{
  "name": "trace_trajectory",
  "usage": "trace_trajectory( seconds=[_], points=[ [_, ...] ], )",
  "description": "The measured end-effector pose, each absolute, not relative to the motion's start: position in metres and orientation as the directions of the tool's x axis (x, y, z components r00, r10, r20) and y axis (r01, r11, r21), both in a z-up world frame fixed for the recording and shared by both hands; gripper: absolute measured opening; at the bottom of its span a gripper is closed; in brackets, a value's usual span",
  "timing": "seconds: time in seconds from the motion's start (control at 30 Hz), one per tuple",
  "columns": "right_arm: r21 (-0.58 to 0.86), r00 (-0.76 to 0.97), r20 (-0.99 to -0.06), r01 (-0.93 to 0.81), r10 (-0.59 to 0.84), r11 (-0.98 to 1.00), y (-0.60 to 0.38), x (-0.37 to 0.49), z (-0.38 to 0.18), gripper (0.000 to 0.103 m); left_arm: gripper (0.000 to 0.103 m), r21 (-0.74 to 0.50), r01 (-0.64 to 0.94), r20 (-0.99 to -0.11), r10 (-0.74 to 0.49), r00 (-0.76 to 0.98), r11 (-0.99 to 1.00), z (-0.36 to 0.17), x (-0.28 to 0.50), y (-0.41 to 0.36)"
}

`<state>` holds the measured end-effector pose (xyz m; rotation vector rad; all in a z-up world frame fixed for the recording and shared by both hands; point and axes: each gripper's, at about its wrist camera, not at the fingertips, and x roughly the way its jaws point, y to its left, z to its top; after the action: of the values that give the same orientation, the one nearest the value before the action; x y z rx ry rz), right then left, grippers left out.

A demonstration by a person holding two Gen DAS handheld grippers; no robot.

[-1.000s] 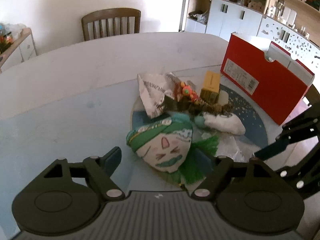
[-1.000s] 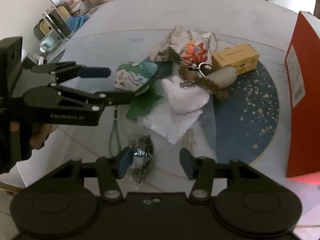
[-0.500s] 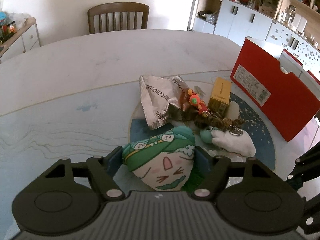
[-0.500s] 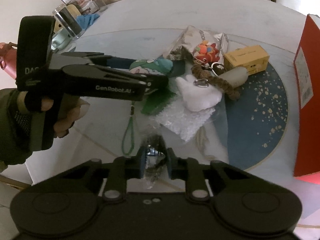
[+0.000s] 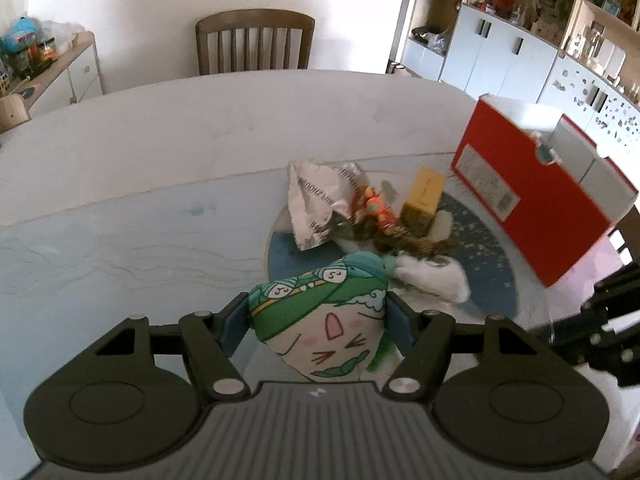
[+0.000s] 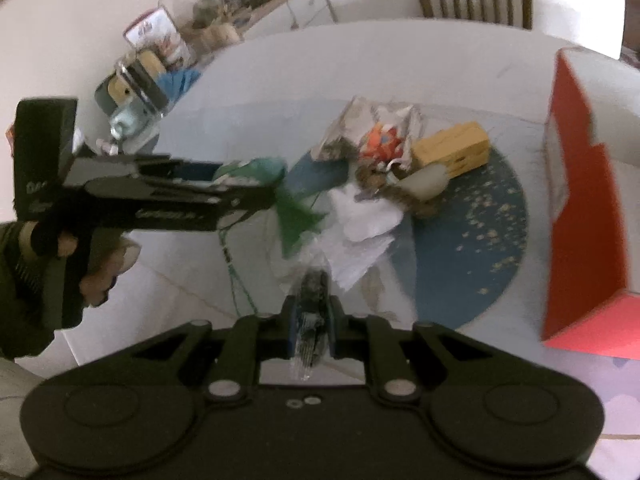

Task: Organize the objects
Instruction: 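Carry the green packet and dark pouch into the red shoebox with both grippers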

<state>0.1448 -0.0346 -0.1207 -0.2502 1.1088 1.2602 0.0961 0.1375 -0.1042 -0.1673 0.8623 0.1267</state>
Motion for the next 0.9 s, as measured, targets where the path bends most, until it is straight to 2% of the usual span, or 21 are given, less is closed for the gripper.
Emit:
trace_trajectory(
  seconds=[0.43, 0.9],
  points=[
    [0.388, 0.029, -0.694, -0.827, 0.720, 0.407, -0.085, 0.185, -0.076, 0.013, 0.070, -0.119, -0.134, -0.727, 0.005, 0.686, 0.984, -0.048, 0.103, 0.079],
    [0.339, 0.194, -0.650, -0.792, 0.735, 0.509, -0.153, 0.265, -0.050, 0.013, 0.070, -0.072, -0.045, -0.688, -0.017, 0.726, 0.996, -0.007, 0.164, -0.015]
  ],
)
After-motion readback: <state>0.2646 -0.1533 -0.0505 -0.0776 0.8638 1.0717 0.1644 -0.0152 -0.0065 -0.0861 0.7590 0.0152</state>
